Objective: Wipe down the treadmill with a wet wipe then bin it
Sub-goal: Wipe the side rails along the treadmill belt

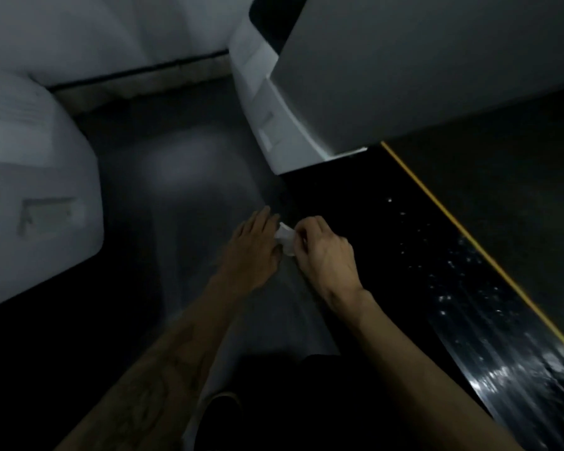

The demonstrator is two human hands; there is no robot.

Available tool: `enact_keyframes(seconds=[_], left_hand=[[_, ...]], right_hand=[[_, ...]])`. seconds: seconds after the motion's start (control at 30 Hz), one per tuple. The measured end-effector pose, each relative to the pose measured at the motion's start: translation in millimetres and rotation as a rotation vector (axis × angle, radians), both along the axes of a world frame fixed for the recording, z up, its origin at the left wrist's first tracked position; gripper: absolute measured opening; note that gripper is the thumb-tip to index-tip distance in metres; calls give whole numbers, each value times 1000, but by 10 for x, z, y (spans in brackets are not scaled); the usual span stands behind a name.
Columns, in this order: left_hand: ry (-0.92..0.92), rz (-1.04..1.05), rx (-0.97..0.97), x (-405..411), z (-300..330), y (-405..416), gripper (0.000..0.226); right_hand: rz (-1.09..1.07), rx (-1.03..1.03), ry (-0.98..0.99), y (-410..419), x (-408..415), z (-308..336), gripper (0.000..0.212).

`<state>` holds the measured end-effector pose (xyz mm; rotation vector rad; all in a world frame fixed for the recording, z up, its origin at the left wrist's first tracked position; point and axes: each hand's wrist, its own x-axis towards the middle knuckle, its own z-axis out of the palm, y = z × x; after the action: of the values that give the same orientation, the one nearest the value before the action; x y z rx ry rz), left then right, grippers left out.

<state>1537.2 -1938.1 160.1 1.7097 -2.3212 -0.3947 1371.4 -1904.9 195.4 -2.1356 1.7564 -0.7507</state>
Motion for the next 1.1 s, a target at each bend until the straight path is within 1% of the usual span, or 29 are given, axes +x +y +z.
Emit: enact_keyframes(seconds=[0.1,0.17,0.27,0.33,0.47,0.6,0.7,0.77,0.8,0.83,0.87,0.93,0.97,1.0,1.1], left_hand=[[29,-42,-35,-128,392,-62,64],[51,-62,-73,-232,565,-94,65],[94,-80,-84,-416,728,-141,64],[92,-104,-97,-528,787,-161,63],[102,-115,-80,-667,860,-225,61],[100,-144,-18,-697,808,-282,55],[85,-172,34,-719,744,-292,55],[80,-219,45,-755,705,-299,54],[74,-236,48,-779,692,-300,53],[68,-246,47,-797,681,-306,53],[63,-251,47,-813,680,-315,53],[67,-255,35,-819,690,-344,50],[75,-248,31,-806,696,-366,49],[86,-232,30,-780,701,-392,50],[106,-173,38,-659,676,-497,57]], right_hand=[[-59,-86,-45,-17,-107,329,27],[-125,-109,-72,-50,-203,503,17],[-234,-81,-117,-111,-402,696,9],[-288,-52,-117,-138,-548,766,7],[-440,21,-128,-211,-830,802,12],[-549,98,-153,-258,-1076,684,14],[-577,145,-73,-247,-1165,619,22],[-597,42,18,-228,-1120,627,29],[-568,-58,43,-213,-1067,632,29],[-490,-156,57,-204,-986,634,28],[-370,-213,68,-202,-895,610,26],[-132,-191,112,-226,-720,525,19],[-75,-159,139,-247,-662,479,17],[-56,-122,156,-269,-634,440,17],[-76,-31,185,-300,-650,340,31]])
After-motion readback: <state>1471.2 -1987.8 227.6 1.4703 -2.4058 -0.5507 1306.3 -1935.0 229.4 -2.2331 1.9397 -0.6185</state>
